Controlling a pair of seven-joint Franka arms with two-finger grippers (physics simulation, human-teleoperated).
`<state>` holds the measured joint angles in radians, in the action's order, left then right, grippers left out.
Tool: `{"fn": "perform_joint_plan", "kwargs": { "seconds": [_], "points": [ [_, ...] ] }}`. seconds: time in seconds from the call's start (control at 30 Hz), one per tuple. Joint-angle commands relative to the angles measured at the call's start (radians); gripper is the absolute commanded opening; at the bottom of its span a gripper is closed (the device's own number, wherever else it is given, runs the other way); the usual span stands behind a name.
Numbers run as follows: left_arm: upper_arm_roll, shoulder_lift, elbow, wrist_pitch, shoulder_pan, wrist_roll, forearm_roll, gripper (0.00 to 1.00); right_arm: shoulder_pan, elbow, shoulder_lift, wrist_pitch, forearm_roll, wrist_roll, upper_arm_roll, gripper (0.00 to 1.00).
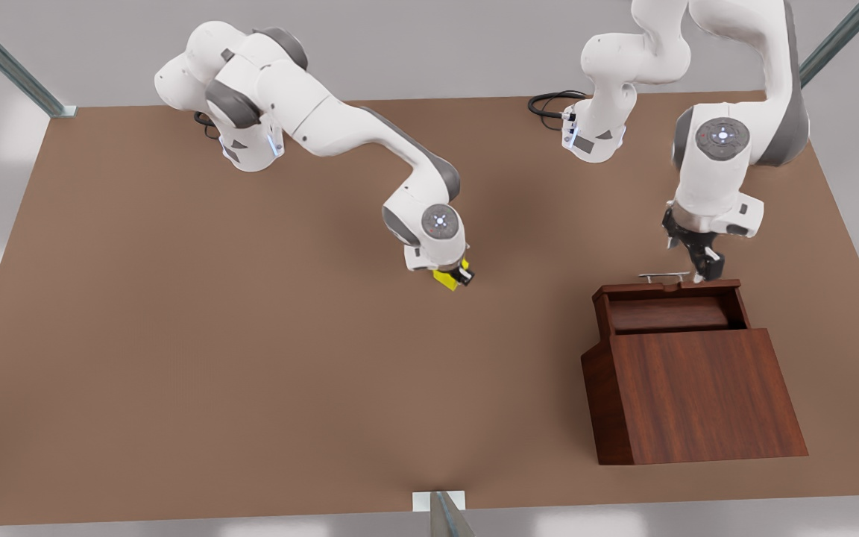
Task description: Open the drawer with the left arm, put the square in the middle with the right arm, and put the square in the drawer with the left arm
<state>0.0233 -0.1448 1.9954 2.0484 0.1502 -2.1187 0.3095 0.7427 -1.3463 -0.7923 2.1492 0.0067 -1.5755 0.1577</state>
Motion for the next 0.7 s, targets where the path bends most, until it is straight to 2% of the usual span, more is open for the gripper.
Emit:
{"fn": "perform_joint_plan", "kwargs": {
  "seconds": [0.0, 0.03, 0.1, 0.17, 0.23, 0.3, 0.33, 0.37, 0.4, 0.47, 0.53, 0.57, 0.6, 0.67],
  "points": [
    [0.018, -0.004, -0.162, -0.475, 0.008, 0.327, -0.135, 1.0, 0.001, 0.001, -0.011, 0.038, -0.062, -0.883, 0.0, 0.66],
    [0.044, 0.027, -0.219, -0.522, 0.009, 0.622, -0.141, 1.0, 0.001, 0.003, -0.024, 0.038, -0.108, -0.966, 0.022, 0.66],
    [0.106, 0.183, -0.455, -0.666, 0.009, 1.3, -0.181, 1.0, 0.001, 0.003, -0.042, 0.018, -0.134, -1.0, 0.028, 0.66],
    [0.127, 0.264, -0.558, -0.789, 0.012, 1.775, -0.191, 1.0, -0.017, 0.015, -0.054, 0.018, -0.11, -0.999, 0.034, 0.67],
    [0.127, 0.31, -0.552, -0.728, 0.052, 1.76, -0.216, 1.0, -0.028, 0.016, -0.067, 0.032, -0.079, -1.006, 0.04, 0.72],
    [0.116, 0.402, -0.558, -0.712, 0.109, 1.636, -0.213, 1.0, -0.051, 0.021, -0.093, 0.035, -0.08, -0.996, 0.072, 0.72],
    [0.113, 0.485, -0.59, -0.628, 0.187, 1.24, -0.224, 1.0, -0.052, 0.021, -0.099, 0.032, -0.08, -0.927, 0.089, 0.72],
    [0.124, 0.504, -0.592, -0.533, 0.225, 0.988, -0.236, 1.0, -0.052, 0.021, -0.099, 0.028, -0.082, -0.87, 0.092, 0.72],
    [0.159, 0.58, -0.687, -0.499, 0.245, 0.604, -0.276, 1.0, -0.052, 0.021, -0.099, 0.024, -0.083, -0.795, 0.108, 0.72],
    [0.187, 0.634, -0.704, -0.447, 0.345, 0.421, -0.268, 1.0, -0.049, 0.023, -0.096, 0.035, -0.085, -0.701, 0.123, 0.71],
    [0.182, 0.594, -0.64, -0.349, 0.35, 0.424, -0.268, 1.0, -0.046, 0.03, -0.093, 0.037, -0.109, -0.548, 0.154, 0.7],
    [0.182, 0.544, -0.578, -0.326, 0.327, 0.436, -0.267, 1.0, -0.046, 0.03, -0.094, 0.037, -0.126, -0.505, 0.158, 0.69],
    [0.182, 0.441, -0.466, -0.203, 0.243, 0.439, -0.271, 1.0, -0.046, 0.03, -0.096, 0.037, -0.134, -0.433, 0.161, 0.69],
    [0.149, 0.441, -0.472, -0.2, 0.209, 0.439, -0.268, 1.0, -0.046, 0.03, -0.099, 0.038, -0.134, -0.275, 0.171, 0.69]
  ]
}}
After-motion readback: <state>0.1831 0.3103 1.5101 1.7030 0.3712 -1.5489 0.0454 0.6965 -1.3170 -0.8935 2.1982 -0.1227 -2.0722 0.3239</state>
